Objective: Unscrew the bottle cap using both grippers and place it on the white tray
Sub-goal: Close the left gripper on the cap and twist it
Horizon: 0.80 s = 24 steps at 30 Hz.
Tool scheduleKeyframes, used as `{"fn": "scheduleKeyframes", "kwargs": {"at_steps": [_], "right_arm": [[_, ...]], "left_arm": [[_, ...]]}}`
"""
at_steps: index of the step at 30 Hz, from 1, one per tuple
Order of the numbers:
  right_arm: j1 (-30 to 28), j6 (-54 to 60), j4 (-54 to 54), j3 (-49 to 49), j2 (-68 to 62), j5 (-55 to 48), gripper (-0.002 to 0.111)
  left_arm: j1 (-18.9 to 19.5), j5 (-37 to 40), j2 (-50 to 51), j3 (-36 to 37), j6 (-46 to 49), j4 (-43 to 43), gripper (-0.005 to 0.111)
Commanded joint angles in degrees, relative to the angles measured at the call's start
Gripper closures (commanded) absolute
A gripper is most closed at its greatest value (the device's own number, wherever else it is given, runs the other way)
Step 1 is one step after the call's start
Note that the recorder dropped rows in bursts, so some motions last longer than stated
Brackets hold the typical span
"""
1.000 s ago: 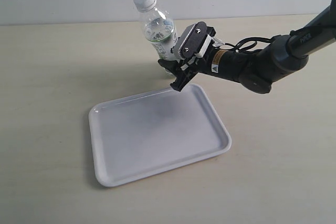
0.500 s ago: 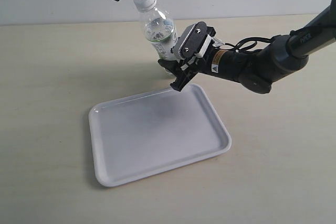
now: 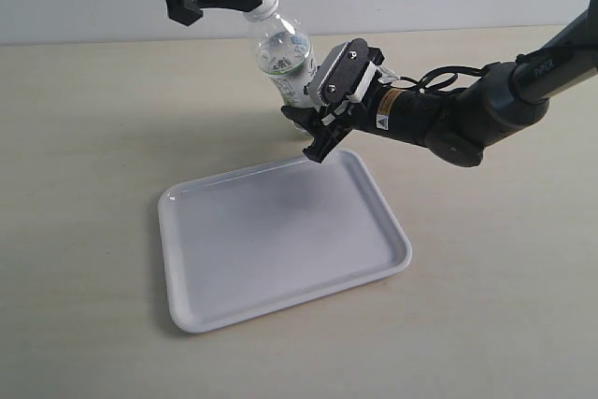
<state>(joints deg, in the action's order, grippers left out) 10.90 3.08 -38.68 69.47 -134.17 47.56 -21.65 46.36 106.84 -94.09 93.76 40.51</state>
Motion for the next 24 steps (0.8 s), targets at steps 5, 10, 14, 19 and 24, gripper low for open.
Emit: {"fn": "scheduleKeyframes", "kwargs": {"at_steps": [5, 10, 14, 19, 24], "right_arm": [[-0.3, 2.0, 1.0, 0.3, 0.4, 1.9, 0.108], [-0.3, 2.0, 1.0, 0.3, 0.4, 1.9, 0.108], [-0.3, 2.0, 1.0, 0.3, 0.4, 1.9, 0.108], [-0.3, 2.0, 1.0, 0.3, 0.4, 1.9, 0.108], [-0.3, 2.0, 1.0, 0.3, 0.4, 1.9, 0.108]], "left_arm": [[-0.2, 0.1, 0.8, -0.1, 0.1, 0.1, 0.039], [-0.2, 0.2, 0.8, -0.1, -0.1, 0.1, 0.039], [-0.2, 0.2, 0.8, -0.1, -1.6, 0.1, 0.039], [-0.2, 0.2, 0.9, -0.1, -2.8, 0.0, 0.039], [-0.2, 0.3, 1.8, -0.1, -5.8, -0.5, 0.039]]}}
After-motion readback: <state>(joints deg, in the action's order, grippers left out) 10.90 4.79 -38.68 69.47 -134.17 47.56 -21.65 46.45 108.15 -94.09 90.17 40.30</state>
